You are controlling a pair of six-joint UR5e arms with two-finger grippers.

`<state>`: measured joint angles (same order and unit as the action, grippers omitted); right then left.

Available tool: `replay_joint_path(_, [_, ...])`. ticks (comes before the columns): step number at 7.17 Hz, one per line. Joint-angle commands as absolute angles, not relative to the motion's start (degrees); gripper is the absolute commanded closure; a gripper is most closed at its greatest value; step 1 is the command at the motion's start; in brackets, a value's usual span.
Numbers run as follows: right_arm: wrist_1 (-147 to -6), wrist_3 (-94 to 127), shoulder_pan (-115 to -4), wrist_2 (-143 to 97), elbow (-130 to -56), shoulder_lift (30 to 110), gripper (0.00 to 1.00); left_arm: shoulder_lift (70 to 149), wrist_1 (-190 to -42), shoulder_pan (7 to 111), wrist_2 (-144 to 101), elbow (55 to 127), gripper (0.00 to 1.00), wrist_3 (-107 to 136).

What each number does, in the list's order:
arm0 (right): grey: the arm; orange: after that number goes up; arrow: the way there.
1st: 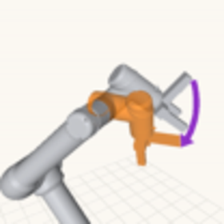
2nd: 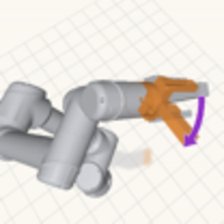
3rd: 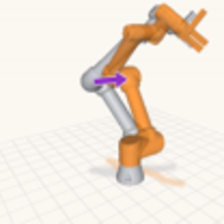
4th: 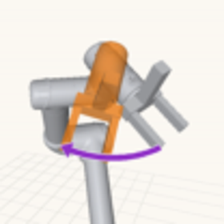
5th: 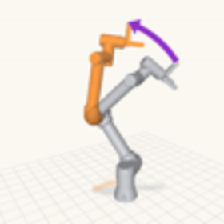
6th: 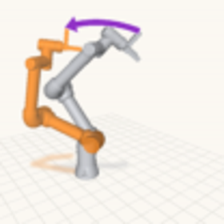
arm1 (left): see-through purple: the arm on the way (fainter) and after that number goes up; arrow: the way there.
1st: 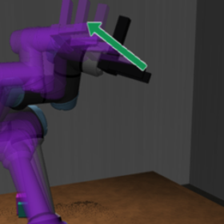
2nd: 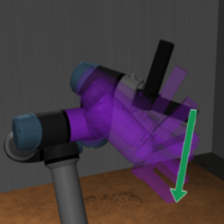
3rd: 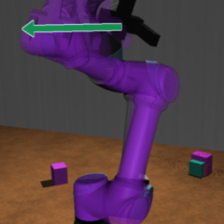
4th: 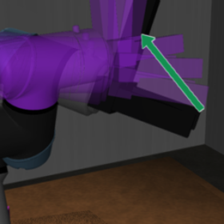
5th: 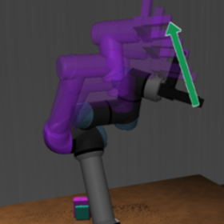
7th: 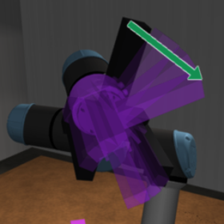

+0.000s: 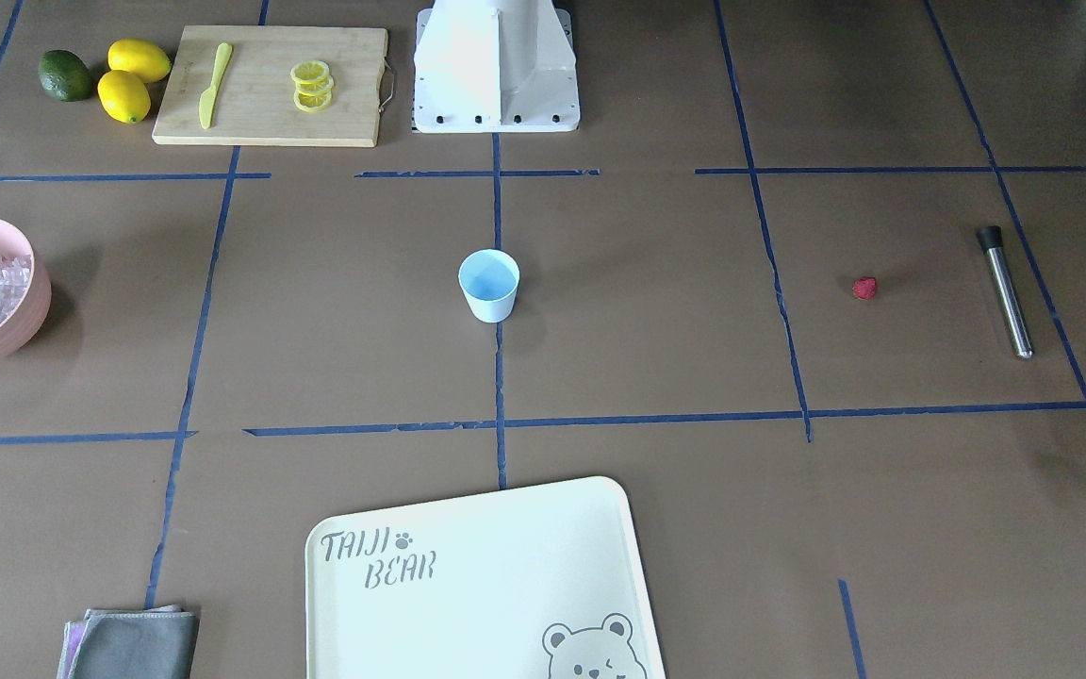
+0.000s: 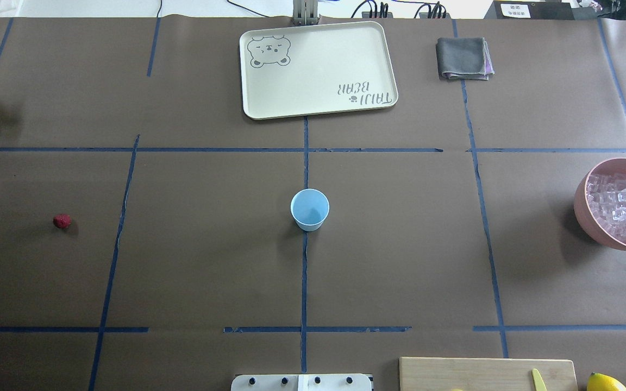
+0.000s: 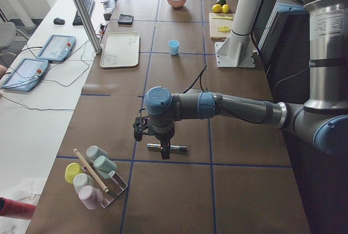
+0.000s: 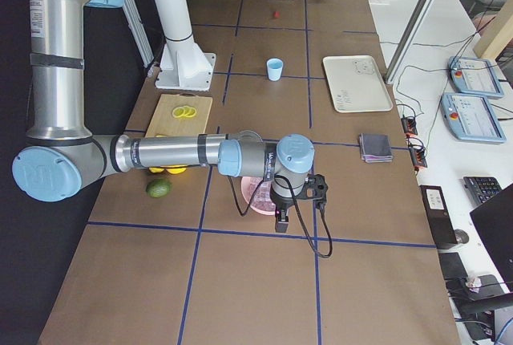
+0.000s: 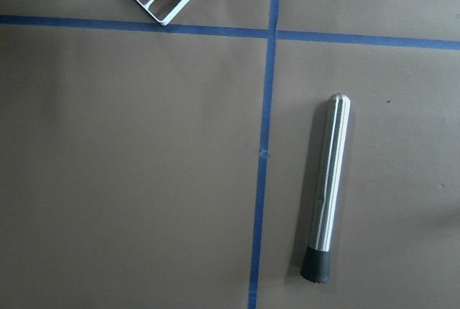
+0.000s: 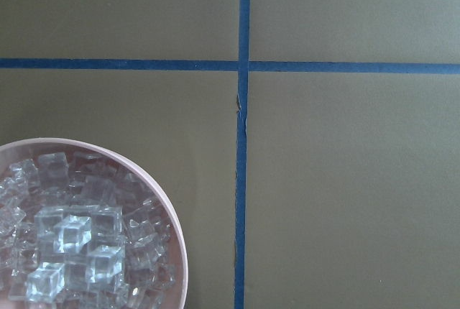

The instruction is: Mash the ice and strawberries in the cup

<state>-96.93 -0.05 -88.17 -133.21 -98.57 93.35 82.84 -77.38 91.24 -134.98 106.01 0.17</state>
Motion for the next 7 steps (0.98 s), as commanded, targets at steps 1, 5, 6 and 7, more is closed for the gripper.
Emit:
replay_joint_path(1, [-96.94,0.00,-87.89,-133.24,-98.61,93.17,0.00,82.27,-77.08,91.23,-135.00,107.30,0.00,-0.09])
replay_joint_path(5, [-93.72,0.35,-87.80,-135.00,-98.62,93.34,0.00,81.91,-77.26,91.23,-134.74,107.93,0.00,0.09])
replay_joint_path(6, [-92.30,0.35,-87.54,-135.00,-98.61,93.77,0.00,81.74,-77.34,91.40,-134.65,107.93,0.00,-0.17])
replay_joint_path(7, [-89.76,0.18,-87.45,-135.17,-98.44,94.39,0.00,81.74,-77.43,91.32,-134.65,107.93,0.00,-0.18])
